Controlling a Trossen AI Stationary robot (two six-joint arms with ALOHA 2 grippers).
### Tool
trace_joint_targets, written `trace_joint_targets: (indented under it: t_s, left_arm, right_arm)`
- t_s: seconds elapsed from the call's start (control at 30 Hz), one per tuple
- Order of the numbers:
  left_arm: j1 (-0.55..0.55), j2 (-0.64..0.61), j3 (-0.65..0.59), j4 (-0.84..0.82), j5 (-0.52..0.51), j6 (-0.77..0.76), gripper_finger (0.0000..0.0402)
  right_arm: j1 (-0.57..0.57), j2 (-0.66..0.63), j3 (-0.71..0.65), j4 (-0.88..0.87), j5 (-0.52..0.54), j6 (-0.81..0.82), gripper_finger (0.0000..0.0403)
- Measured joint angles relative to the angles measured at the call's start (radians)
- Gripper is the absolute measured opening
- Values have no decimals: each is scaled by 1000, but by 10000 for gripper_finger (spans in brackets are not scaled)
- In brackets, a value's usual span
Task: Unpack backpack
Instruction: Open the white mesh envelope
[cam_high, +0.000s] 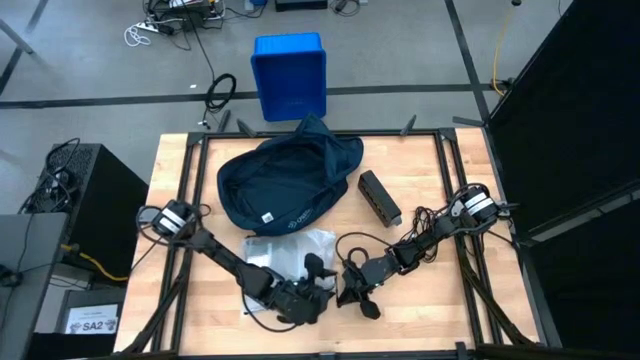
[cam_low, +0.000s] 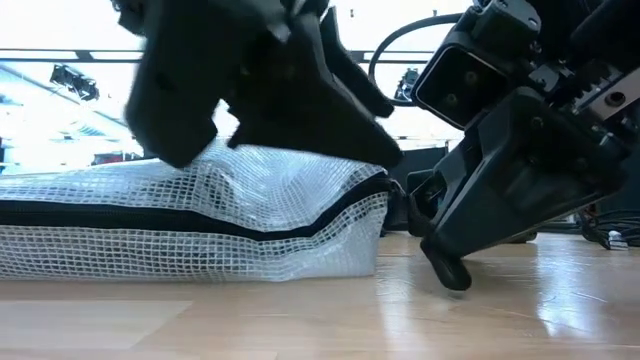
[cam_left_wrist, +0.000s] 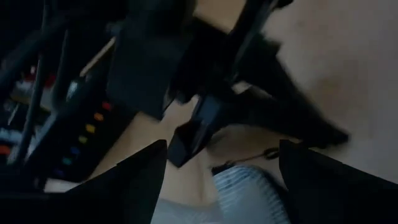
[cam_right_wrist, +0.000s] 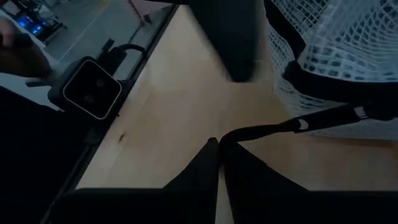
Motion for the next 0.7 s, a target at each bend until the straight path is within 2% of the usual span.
trace_joint_targets:
  t_s: [0.13,0.37,0.7]
  left_arm:
    - [-12,0,18,1,52,1,280]
    - [-31,0,21,-1,58,-1,280]
    - [-67,0,21,-34,4,-7,280]
  right_arm:
    - [-4,0,0,14,-2,0,0]
    - [-26,-1,0,144,-32,8,0]
    - [-53,-11,0,187,-73,-7,0]
